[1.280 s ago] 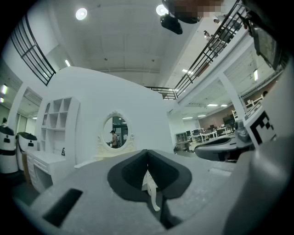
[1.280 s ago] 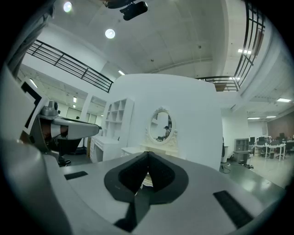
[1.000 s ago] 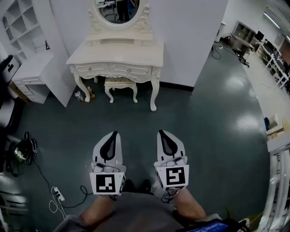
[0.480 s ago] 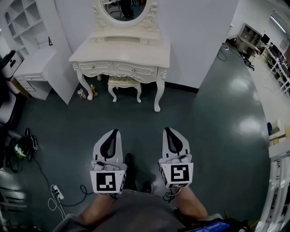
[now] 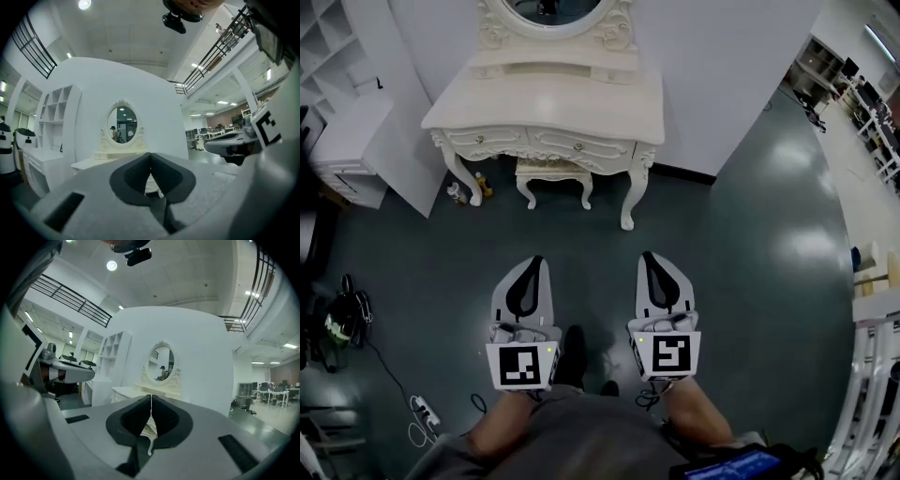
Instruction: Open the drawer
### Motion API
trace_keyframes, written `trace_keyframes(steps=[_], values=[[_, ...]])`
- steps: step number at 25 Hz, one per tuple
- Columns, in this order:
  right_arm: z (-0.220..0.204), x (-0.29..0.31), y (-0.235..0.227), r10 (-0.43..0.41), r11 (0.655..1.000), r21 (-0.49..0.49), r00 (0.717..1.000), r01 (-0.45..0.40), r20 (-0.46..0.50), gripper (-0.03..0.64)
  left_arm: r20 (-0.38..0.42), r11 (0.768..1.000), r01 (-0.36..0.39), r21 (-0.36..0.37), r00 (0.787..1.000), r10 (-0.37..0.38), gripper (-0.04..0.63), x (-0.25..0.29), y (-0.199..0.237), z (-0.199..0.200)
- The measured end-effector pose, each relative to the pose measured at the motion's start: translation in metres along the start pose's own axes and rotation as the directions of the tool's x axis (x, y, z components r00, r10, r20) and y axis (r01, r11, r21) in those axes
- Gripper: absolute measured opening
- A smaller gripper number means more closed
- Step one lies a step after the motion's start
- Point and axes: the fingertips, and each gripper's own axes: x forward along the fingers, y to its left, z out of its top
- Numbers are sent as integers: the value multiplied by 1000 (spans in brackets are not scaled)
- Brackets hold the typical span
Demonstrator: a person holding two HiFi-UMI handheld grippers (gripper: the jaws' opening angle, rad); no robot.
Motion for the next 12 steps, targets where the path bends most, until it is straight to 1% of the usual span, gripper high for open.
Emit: trace_keyframes(steps=[6,12], values=[[16,80,-3,-20,1000,-22,1000,20,13,14,17,999,33,-6,999,-33,12,69,45,8],[28,124,-11,-54,998,-34,998,54,23,14,63,999,55,1,997,-55,12,114,72,15]])
